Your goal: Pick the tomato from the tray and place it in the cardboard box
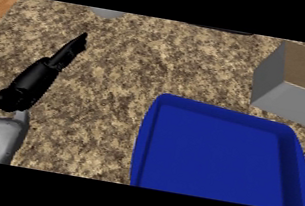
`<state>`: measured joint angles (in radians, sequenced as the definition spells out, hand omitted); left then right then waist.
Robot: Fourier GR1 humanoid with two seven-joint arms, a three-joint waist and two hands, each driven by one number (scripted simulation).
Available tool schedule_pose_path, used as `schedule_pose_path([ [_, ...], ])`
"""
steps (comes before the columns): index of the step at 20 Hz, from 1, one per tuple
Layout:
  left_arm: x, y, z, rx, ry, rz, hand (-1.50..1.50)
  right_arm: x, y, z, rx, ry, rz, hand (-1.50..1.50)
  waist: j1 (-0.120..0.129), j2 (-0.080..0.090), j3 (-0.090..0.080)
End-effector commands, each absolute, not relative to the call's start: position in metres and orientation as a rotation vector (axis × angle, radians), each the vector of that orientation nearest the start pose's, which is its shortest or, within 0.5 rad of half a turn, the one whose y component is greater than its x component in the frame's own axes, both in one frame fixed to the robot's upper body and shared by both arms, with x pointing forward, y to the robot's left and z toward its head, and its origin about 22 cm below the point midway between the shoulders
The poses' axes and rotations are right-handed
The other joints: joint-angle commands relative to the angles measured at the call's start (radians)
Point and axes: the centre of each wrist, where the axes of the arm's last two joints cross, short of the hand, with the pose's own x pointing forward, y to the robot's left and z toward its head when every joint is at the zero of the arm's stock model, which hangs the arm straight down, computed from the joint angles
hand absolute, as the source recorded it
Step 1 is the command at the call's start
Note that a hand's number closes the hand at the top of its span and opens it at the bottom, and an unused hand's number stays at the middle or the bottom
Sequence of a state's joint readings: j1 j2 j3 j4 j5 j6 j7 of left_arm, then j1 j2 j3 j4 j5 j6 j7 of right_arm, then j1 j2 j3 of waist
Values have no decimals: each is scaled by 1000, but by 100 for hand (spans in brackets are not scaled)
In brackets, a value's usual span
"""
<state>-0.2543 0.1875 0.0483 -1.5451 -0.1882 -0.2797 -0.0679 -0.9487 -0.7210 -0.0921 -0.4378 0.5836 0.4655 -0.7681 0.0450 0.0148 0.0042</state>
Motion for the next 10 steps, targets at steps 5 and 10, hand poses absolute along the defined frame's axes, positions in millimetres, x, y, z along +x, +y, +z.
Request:
schedule_pose_path([
  [5, 296, 252, 66, 59, -1764, -562, 0, 406, -443, 152, 128, -1750, 482, -150, 3, 5, -1],
  [10, 303, 248, 67, 41, -1788, -562, 0, 393, -473, 181, 97, -1759, 329, -150, 11, 17, 0],
])
